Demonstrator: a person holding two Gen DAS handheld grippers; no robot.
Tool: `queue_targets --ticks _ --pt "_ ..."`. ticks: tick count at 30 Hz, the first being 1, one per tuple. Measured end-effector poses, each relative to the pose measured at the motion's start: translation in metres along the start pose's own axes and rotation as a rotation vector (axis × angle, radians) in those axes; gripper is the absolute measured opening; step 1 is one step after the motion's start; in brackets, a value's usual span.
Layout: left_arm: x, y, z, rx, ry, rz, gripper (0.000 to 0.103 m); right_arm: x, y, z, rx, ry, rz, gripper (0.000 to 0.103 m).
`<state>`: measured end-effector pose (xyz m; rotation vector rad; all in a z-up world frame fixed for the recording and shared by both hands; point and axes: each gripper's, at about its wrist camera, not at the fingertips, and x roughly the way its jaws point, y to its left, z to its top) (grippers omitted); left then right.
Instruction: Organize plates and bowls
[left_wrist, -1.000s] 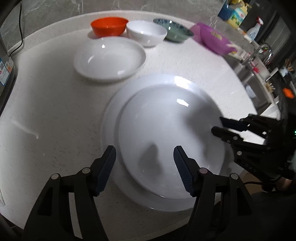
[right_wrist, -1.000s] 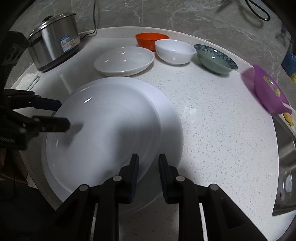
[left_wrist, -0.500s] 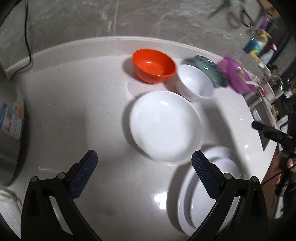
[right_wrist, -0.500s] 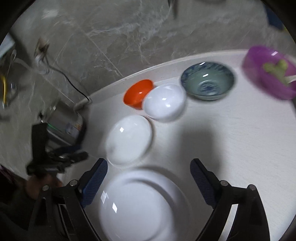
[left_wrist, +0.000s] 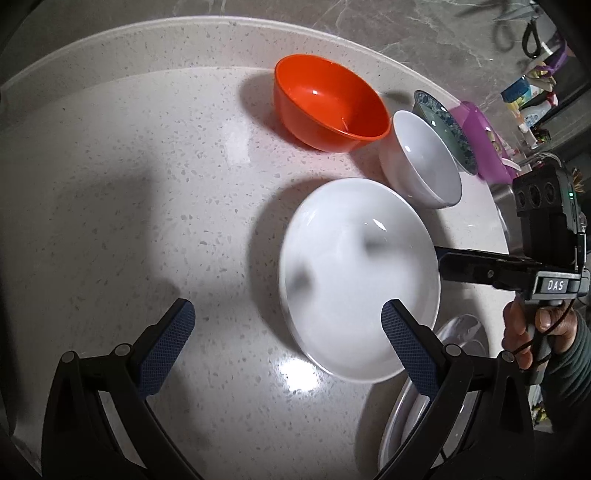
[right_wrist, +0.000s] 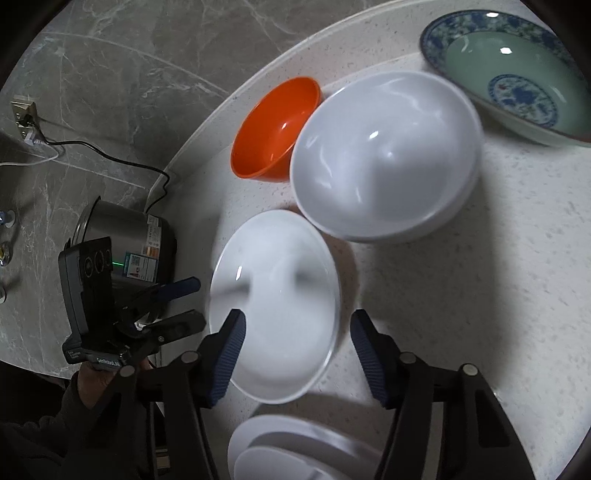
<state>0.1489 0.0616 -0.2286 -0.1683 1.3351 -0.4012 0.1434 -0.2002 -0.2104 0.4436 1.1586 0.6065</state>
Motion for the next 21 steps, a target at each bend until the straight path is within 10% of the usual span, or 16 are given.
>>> queue_targets --ticks 6,14,21 --pt "0.020 0.003 0.008 0.009 0.053 -0.013 0.060 0.014 -0.004 0.003 0.021 0.041 0.000 0.055" --pt "0.025 0.001 0.014 0.005 0.062 -0.019 0.032 0.016 -0.012 0.002 0.057 0.036 0.008 0.042" --pt "0.029 -0.001 0.012 0.008 0.076 -0.021 0.019 0.018 -0.016 0.005 0.084 0.044 -0.065 0.009"
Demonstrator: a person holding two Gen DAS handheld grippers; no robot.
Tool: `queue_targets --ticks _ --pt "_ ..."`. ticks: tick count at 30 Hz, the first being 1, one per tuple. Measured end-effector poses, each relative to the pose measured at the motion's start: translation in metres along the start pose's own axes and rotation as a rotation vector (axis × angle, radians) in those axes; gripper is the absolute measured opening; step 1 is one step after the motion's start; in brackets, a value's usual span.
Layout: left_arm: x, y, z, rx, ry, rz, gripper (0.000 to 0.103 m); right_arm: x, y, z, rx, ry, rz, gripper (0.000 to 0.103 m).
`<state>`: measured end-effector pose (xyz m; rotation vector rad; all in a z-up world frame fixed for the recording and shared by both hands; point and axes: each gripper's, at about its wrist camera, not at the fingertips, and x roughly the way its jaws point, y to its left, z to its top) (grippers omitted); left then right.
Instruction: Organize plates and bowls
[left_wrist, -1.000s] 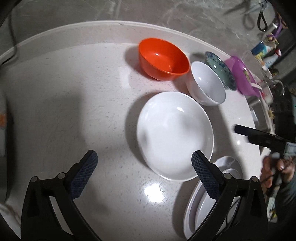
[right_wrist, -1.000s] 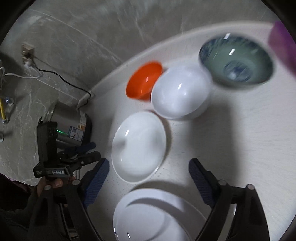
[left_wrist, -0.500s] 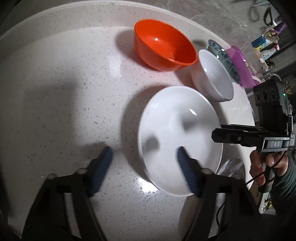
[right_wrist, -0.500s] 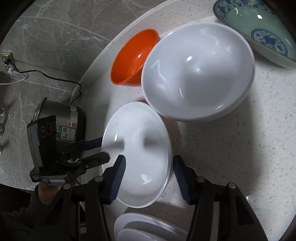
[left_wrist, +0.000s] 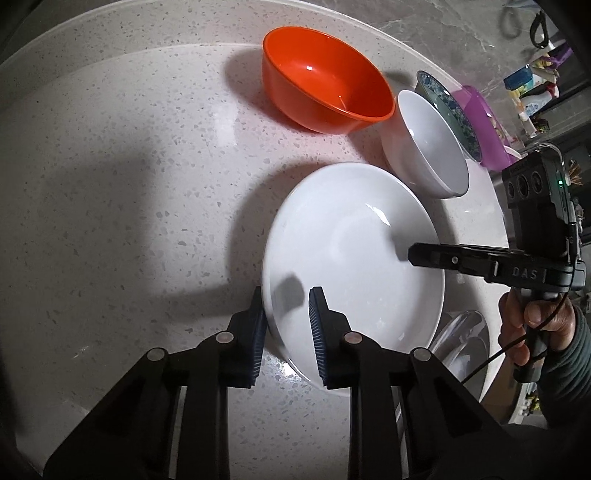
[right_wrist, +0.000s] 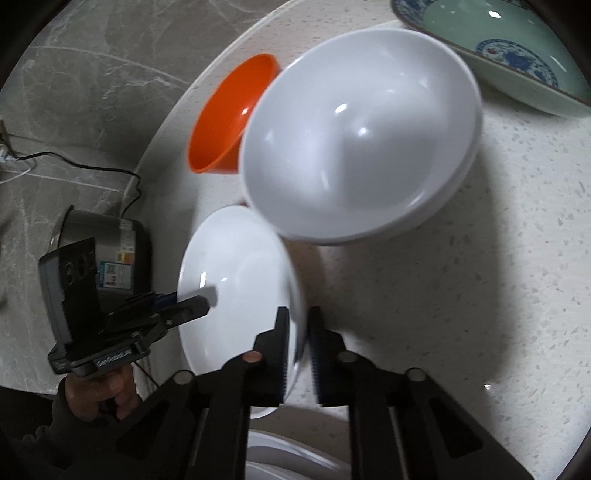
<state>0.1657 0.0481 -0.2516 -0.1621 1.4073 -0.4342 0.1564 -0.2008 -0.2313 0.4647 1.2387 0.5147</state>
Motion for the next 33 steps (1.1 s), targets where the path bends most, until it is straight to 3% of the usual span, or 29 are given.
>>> queue_targets --ticks 7,23,33 --pt "0.000 -0.010 -0.004 0.003 -0.012 0.024 0.018 -0.001 0.011 0.000 -0.031 -0.013 -0.105 0.009" --pt "-0.033 -0.018 -0.005 -0.020 -0.037 0.000 0.018 -0.016 0.025 -0.005 -0.007 -0.030 -0.116 0.009" --pt "-0.073 -0.063 -0.030 0.037 -0.064 -0.030 0.018 -0.064 0.035 -0.037 0.003 -0.077 -0.107 0.009"
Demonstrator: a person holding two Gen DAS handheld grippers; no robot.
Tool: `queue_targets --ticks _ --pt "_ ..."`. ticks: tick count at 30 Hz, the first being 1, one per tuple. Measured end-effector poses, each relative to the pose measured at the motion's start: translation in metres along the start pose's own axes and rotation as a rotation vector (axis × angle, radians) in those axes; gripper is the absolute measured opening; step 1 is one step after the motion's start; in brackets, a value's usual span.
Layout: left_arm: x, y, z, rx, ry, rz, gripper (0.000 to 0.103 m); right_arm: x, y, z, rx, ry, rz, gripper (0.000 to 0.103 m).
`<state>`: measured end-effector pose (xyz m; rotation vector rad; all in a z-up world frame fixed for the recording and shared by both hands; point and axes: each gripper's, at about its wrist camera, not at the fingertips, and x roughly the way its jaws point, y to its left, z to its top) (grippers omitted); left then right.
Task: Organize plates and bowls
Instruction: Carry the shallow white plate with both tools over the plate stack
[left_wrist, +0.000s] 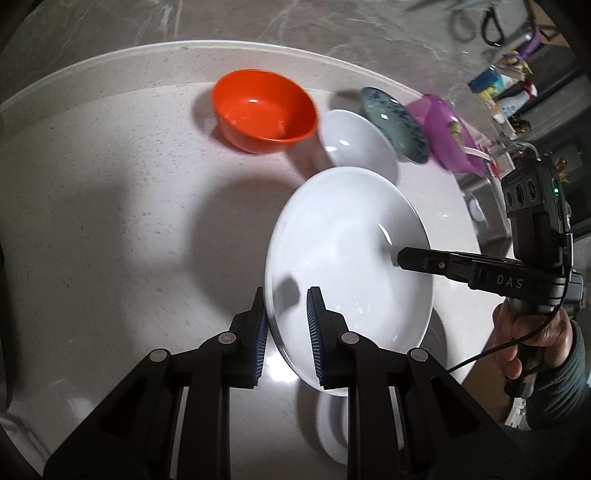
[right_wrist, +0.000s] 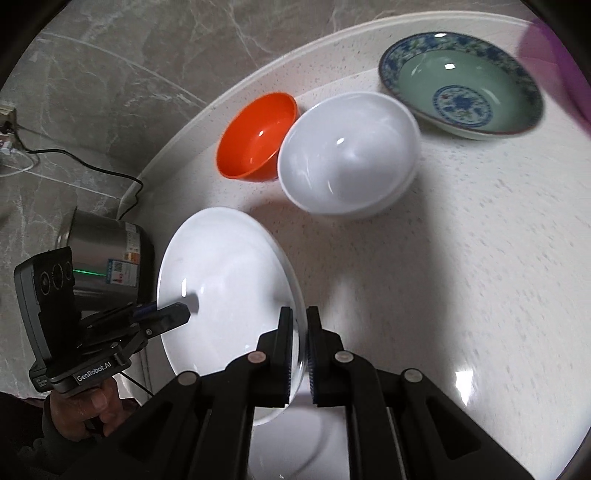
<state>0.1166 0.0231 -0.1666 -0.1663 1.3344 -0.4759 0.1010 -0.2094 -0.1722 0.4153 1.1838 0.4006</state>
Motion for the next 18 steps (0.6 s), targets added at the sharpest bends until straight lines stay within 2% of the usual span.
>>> queue_targets --ticks 7,18 --pt "-0.011 -0.037 -0.035 0.040 0.023 -0.034 0.018 -0.033 -0.011 -0.043 0.038 -0.017 -0.003 0.009" --pt "-0.008 -0.086 -0.098 0.083 0.081 -0.052 0.018 -0.060 -0.038 -0.118 0.105 -0.010 -0.014 0.009"
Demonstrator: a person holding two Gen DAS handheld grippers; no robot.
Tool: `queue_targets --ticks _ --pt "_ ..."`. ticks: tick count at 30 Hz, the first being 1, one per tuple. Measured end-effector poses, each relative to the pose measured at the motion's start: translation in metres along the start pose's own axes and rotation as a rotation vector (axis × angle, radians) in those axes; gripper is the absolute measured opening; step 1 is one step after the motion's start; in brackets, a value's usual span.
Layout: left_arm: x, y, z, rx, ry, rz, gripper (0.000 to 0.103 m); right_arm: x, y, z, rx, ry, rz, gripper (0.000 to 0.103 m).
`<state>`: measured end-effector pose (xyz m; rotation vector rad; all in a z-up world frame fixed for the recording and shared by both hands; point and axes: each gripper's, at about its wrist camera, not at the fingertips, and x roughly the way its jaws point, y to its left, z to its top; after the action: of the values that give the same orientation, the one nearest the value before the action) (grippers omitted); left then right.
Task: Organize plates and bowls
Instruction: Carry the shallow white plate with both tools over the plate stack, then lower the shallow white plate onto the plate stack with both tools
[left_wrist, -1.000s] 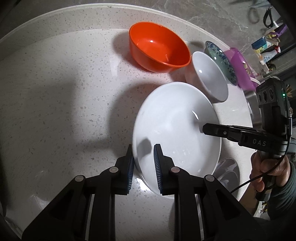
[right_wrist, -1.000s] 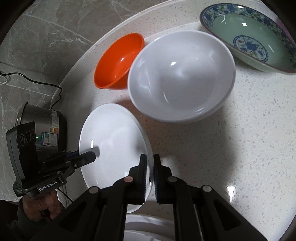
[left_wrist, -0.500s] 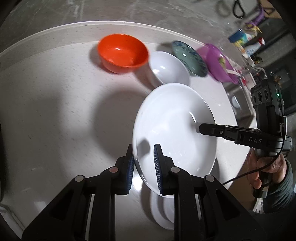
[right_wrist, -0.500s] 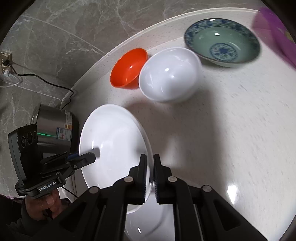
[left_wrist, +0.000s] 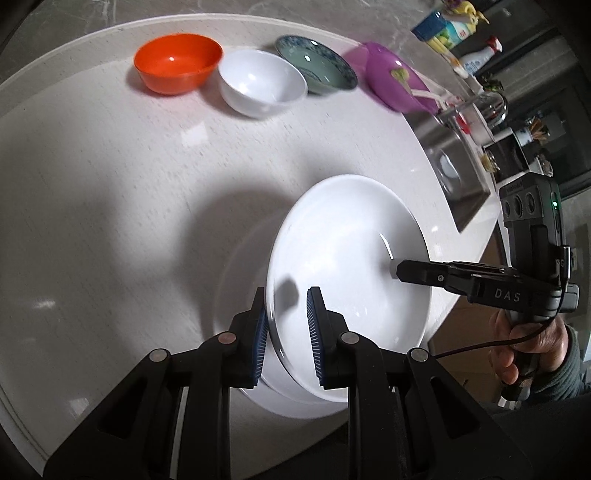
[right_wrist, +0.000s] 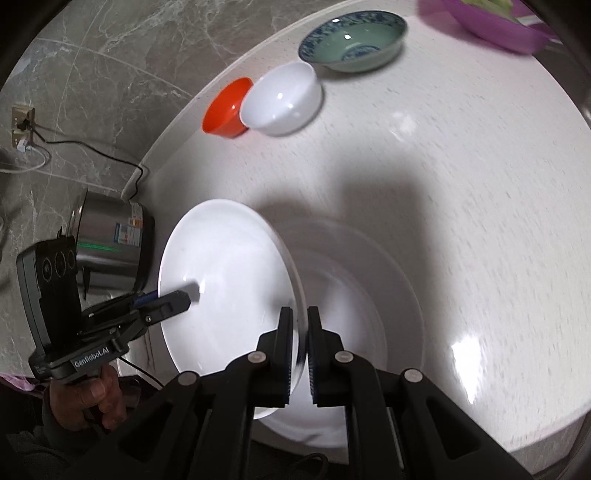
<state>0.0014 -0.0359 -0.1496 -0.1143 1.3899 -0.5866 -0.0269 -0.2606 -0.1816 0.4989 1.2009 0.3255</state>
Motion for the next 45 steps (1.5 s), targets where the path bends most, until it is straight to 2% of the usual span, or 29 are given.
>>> queue_targets --ticks 7,16,27,35,40,43,45 --pt "0.015 -0.025 -0.032 0.015 0.025 0.012 0.018 -0.008 -0.021 -0.033 0.036 0.014 0.008 0.009" --pt "0.028 -0.025 -0.051 -0.006 0.032 0.034 0.018 -0.003 -0.035 -0.053 0.046 0.038 0.022 0.009" --pt "0.057 -0.009 -0.047 0.008 0.026 0.146 0.018 0.027 -0.034 -0.038 -0.018 0.042 -0.026 0.009" --pt "0.073 -0.004 -0.045 0.015 0.039 0.172 0.018 0.039 -0.035 -0.030 -0.048 0.039 -0.066 0.009" --pt "0.076 -0.008 -0.042 0.041 0.040 0.192 0.023 0.040 -0.025 -0.030 -0.126 0.015 -0.140 0.010" --pt "0.076 -0.009 -0.042 0.050 0.038 0.181 0.032 0.041 -0.016 -0.032 -0.182 0.001 -0.200 0.012" --pt "0.077 -0.013 -0.041 0.062 0.037 0.149 0.053 0.043 -0.013 -0.034 -0.199 -0.004 -0.217 0.012"
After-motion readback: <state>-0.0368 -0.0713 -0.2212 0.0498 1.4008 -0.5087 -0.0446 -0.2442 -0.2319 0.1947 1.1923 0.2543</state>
